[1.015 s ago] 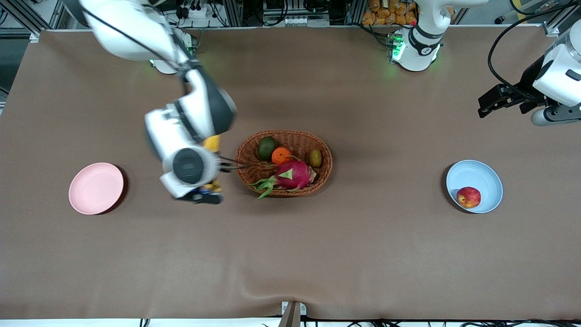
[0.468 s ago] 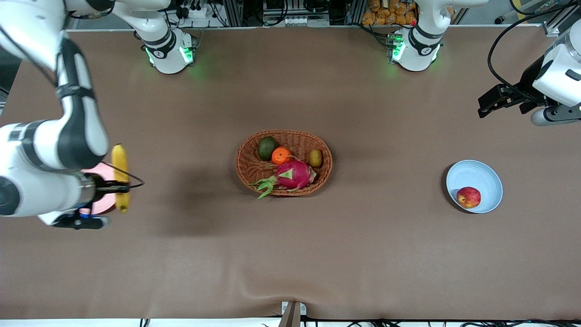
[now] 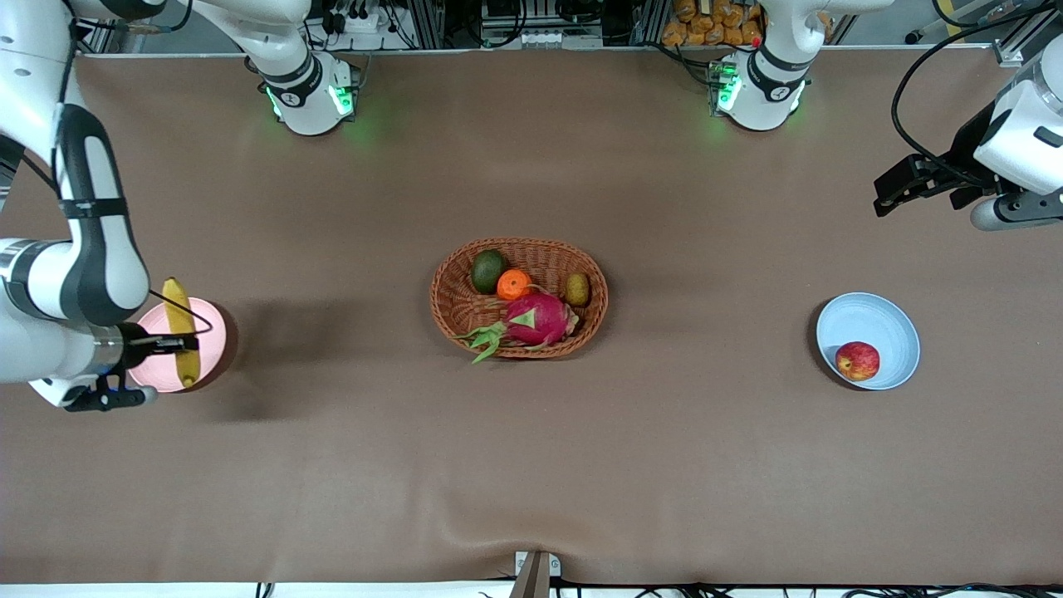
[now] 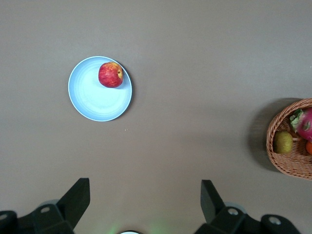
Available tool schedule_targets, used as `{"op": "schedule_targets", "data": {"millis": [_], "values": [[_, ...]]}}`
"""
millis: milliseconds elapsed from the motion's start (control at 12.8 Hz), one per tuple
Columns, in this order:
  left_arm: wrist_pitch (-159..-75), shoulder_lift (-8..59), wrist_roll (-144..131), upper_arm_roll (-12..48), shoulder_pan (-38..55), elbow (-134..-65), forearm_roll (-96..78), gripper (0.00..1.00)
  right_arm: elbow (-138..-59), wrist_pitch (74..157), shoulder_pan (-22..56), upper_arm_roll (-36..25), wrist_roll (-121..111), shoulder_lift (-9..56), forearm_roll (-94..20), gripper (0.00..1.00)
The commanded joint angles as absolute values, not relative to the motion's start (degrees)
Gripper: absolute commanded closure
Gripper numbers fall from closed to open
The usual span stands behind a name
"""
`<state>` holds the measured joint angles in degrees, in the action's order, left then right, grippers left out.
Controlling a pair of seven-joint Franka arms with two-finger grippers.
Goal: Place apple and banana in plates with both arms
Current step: 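Carry the banana over the pink plate with the right gripper, then lower the banana onto the pink plate and open the right gripper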
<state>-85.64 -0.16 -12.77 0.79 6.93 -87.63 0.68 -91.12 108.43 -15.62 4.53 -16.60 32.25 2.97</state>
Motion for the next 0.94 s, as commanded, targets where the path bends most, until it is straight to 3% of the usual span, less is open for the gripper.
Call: {"op": "schedule_targets", "data": {"millis": [0, 546, 859], "values": [[-86.13, 0.0, -12.39, 0.79, 7.29, -87.8, 0.97, 0.0, -98.68, 115.8, -21.43, 5.63, -24.67, 29.96, 1.76, 1.0], [-86.13, 0.35, -12.39, 1.31, 7.21, -88.07, 0.79, 0.0, -100.02, 120.85, -23.03, 5.71, -27.25, 34.28, 1.32, 1.0], [-86.75, 0.35, -12.3, 1.58, 7.12, -87.98, 0.97, 0.0, -99.76, 122.52, -22.94, 5.63, -27.94, 35.77, 1.41, 0.87]]}}
